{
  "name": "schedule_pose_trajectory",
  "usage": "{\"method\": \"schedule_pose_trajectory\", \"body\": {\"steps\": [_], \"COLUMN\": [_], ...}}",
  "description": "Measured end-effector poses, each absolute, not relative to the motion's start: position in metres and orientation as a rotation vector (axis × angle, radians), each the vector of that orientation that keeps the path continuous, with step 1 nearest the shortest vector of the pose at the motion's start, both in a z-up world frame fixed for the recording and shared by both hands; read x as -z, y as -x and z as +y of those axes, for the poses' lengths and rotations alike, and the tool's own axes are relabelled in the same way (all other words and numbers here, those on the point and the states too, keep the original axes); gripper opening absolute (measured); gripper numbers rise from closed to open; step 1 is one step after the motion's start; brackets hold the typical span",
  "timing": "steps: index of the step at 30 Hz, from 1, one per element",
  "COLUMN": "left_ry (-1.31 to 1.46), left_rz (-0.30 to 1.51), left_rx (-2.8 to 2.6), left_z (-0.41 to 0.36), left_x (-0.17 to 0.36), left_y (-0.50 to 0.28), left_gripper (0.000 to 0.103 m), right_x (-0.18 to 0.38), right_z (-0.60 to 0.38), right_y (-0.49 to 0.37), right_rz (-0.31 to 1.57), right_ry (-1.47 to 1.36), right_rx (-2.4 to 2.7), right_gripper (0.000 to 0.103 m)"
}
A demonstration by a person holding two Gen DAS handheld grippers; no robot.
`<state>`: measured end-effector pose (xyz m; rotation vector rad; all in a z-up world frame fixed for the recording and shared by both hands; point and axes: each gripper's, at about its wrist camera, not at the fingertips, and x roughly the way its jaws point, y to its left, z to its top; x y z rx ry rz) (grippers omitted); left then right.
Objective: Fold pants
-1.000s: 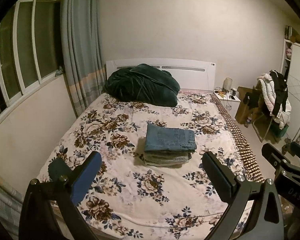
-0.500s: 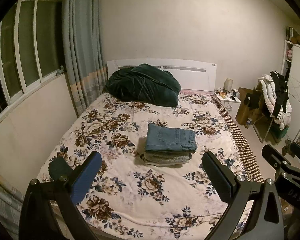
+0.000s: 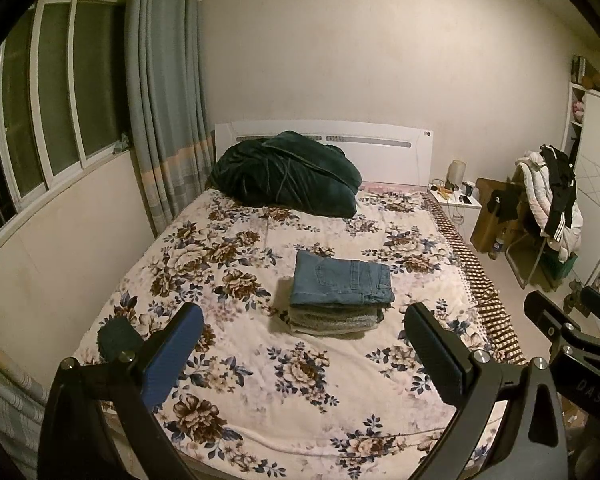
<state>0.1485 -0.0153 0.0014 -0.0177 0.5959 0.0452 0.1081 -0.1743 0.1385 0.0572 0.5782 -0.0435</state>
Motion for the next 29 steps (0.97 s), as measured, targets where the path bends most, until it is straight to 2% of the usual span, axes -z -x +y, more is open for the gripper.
{"method": "schedule_pose_trajectory", "body": {"steps": [29], "left_ry": [0.022], "left_rz": [0.589], "left_rx": [-0.068], "left_z": [-0.0155], "left_x": [-0.0064], "left_y": [-0.1483], "left_gripper": [0.103], "right_x": [-0.1362], "right_z": [-0.1717], "right_y": [-0.1056], "right_rz": [0.576], "right_ry": [-0.057], "right_rx": [0.043], "right_gripper": [0.103]}}
